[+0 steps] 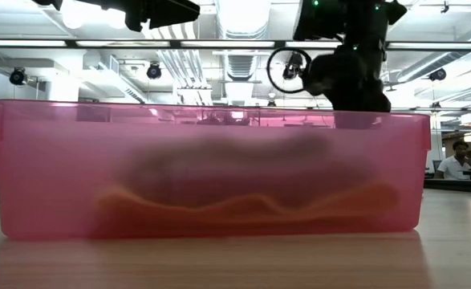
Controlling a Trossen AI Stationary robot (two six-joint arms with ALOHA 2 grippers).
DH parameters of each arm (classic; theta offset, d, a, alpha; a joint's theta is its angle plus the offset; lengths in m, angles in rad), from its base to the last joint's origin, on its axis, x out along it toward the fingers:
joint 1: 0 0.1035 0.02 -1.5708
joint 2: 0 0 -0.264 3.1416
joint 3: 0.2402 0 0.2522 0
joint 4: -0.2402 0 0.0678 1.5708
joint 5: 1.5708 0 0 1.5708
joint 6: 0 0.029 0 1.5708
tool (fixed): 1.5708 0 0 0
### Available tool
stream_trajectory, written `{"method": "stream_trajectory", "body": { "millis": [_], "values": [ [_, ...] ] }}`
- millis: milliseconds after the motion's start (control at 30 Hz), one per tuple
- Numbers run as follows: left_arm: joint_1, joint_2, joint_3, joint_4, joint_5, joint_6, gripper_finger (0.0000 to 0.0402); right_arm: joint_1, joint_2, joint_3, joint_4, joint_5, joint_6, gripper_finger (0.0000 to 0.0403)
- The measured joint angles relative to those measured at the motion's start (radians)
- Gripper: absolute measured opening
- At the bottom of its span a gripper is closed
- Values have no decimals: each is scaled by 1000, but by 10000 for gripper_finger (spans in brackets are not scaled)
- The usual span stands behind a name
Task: Fold microfiber towels
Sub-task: Fold the blue microfiber cloth
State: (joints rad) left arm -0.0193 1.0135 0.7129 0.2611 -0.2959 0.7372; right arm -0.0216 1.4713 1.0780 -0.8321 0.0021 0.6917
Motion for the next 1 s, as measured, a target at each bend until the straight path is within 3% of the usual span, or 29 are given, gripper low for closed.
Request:
{"method": "stream_trajectory", "body": {
  "millis": [267, 433, 567, 733, 833, 1000],
  "values": [
    [0, 0, 0, 0, 0, -20, 219, -135, -69, -91, 23, 62, -55, 188],
    [0, 0, 0, 5, 0, -23, 219, -230, -76, -200, 167, 106, -133, 187],
    [0, 0, 0, 21, 0, -26, 219, -267, -42, -288, 390, 94, -284, 151],
    [0, 0, 0, 26, 0, -56, 219, -301, 26, -322, 631, 103, -412, 62],
    [0, 0, 0, 28, 0, -93, 219, -330, 61, -315, 653, 121, -463, 18],
    [0, 1, 0, 47, 0, -174, 219, -391, 92, -312, 618, 230, -422, 13]
  ]
}}
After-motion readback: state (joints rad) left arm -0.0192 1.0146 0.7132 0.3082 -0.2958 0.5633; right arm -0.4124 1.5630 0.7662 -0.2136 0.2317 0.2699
